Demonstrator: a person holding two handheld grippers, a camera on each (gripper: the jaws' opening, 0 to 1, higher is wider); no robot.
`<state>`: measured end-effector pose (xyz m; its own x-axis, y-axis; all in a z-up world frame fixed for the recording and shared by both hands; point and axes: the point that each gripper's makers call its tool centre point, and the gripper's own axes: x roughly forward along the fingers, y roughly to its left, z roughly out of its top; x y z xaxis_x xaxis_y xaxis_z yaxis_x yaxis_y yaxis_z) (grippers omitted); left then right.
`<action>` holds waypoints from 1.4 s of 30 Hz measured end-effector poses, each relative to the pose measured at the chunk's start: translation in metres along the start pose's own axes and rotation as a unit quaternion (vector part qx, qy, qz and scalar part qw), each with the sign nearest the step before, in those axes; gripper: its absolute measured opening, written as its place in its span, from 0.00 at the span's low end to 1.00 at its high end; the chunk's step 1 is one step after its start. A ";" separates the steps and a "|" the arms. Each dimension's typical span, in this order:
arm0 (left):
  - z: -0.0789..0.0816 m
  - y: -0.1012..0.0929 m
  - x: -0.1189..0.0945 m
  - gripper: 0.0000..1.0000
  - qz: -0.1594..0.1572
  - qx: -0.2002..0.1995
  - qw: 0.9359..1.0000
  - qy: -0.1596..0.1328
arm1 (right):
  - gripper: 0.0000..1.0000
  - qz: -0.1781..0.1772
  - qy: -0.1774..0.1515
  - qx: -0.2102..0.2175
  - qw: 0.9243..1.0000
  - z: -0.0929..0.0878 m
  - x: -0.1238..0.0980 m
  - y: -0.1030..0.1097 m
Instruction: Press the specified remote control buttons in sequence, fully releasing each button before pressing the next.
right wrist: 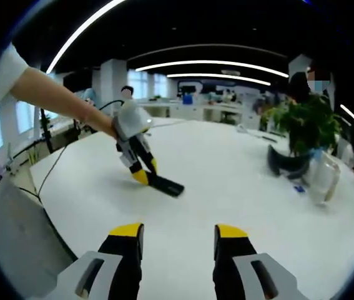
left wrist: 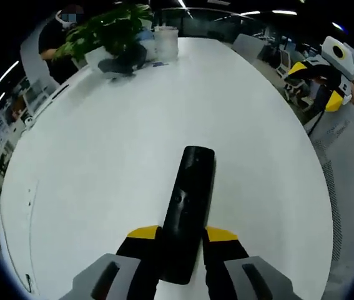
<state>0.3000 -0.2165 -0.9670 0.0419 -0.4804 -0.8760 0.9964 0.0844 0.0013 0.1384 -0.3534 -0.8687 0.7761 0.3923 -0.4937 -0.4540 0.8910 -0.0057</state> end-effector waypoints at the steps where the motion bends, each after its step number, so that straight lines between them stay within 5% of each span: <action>1: 0.000 -0.001 0.000 0.26 0.000 0.001 1.000 0.001 | 0.42 0.000 0.000 0.001 1.000 0.000 0.000 0.000; 20: -0.007 -0.025 -0.006 0.24 -0.014 -0.010 1.000 -0.001 | 0.41 0.002 0.002 0.000 1.000 0.000 0.001 0.001; 24: -0.008 -0.026 -0.005 0.24 -0.002 0.007 1.000 -0.015 | 0.41 0.003 0.002 -0.001 1.000 0.001 0.001 0.001; 42: -0.011 -0.043 -0.010 0.24 0.009 -0.053 0.996 -0.065 | 0.40 0.011 0.010 -0.006 1.000 -0.002 0.003 0.003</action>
<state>0.2557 -0.2060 -0.9641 0.0747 -0.5869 -0.8062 0.9825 0.1816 -0.0412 0.1383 -0.3498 -0.8719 0.7578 0.4064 -0.5105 -0.4750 0.8800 -0.0047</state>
